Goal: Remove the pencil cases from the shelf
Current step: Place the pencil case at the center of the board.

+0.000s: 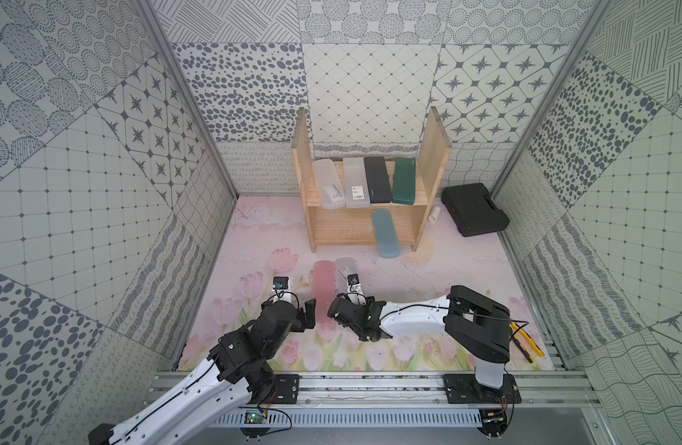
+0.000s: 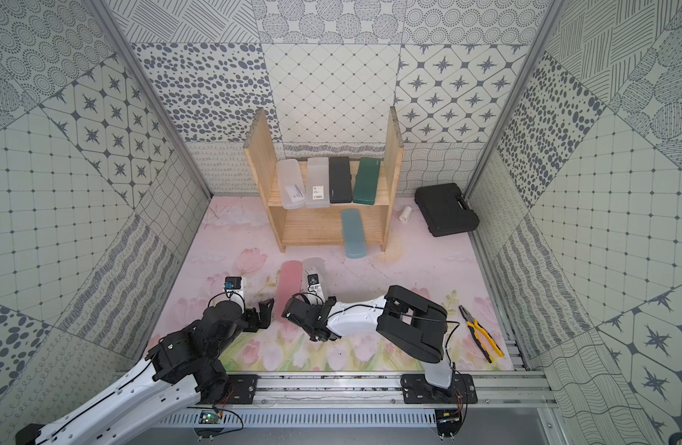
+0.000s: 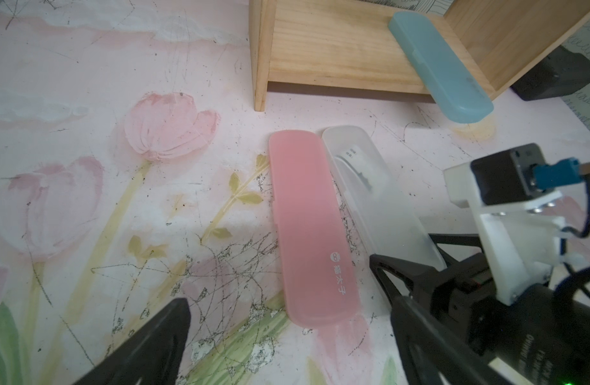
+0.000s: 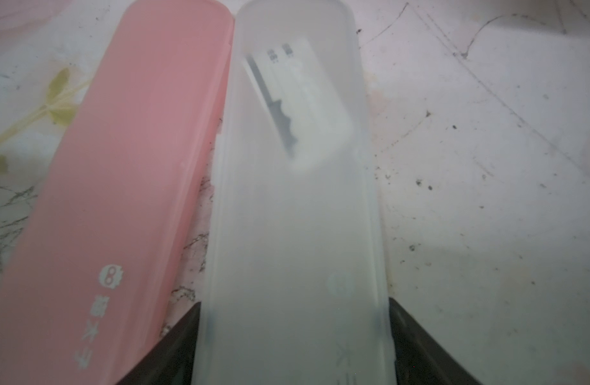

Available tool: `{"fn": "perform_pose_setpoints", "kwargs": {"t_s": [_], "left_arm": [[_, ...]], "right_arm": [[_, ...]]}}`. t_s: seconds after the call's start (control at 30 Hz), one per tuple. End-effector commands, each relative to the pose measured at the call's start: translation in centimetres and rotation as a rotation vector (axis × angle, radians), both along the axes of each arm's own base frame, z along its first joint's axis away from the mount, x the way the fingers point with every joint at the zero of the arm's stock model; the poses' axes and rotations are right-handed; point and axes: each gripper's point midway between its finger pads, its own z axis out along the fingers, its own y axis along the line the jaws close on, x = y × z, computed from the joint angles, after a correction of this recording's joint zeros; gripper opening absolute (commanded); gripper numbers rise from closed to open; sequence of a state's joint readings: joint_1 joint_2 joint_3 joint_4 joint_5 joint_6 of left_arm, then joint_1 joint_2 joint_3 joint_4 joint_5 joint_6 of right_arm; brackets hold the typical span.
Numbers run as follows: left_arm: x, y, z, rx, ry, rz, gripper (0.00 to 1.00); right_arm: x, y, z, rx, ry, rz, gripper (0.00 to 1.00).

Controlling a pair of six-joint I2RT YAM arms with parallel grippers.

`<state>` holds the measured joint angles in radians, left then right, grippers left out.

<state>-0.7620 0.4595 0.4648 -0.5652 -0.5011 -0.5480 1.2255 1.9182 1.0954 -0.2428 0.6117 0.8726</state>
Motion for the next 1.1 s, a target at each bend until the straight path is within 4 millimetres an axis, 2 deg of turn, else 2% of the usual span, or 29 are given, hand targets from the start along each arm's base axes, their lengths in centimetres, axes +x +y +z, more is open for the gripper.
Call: {"fn": "perform_pose_setpoints", "kwargs": {"t_s": [0.0,0.17,0.23,0.3,0.4,0.57,0.83,1.07], "left_arm": [[-0.2,0.2,-0.1,0.002,0.003,-0.001,0.99],[-0.4,0.3,0.1,-0.007,-0.005,-0.002,0.99],[-0.4,0.4,0.1,-0.007,-0.004,-0.001,0.99],[-0.4,0.4,0.1,-0.008,-0.005,-0.001,0.99],[-0.4,0.4,0.2,-0.01,-0.008,-0.002,0.99],[-0.5,0.4,0.2,-0.011,-0.01,-0.005,0.99],[-0.6,-0.5,0.2,-0.022,-0.014,-0.061,0.99],[-1.0,-2.3,0.4,-0.05,-0.047,-0.176,0.99]], "right_arm": [[0.1,1.6,0.0,0.065,0.013,-0.034,0.77],[-0.2,2.6,-0.3,0.069,0.029,-0.025,0.83],[-0.3,2.7,-0.1,0.08,0.037,-0.026,0.91],[-0.4,2.6,0.3,0.09,0.036,-0.027,0.94],[-0.5,2.4,1.4,0.107,0.032,-0.019,0.98],[-0.2,1.5,4.5,0.134,0.004,0.016,0.98],[3.1,-2.2,9.3,0.112,-0.052,0.103,0.98],[7.1,-7.1,10.9,0.029,-0.105,0.1,0.98]]}}
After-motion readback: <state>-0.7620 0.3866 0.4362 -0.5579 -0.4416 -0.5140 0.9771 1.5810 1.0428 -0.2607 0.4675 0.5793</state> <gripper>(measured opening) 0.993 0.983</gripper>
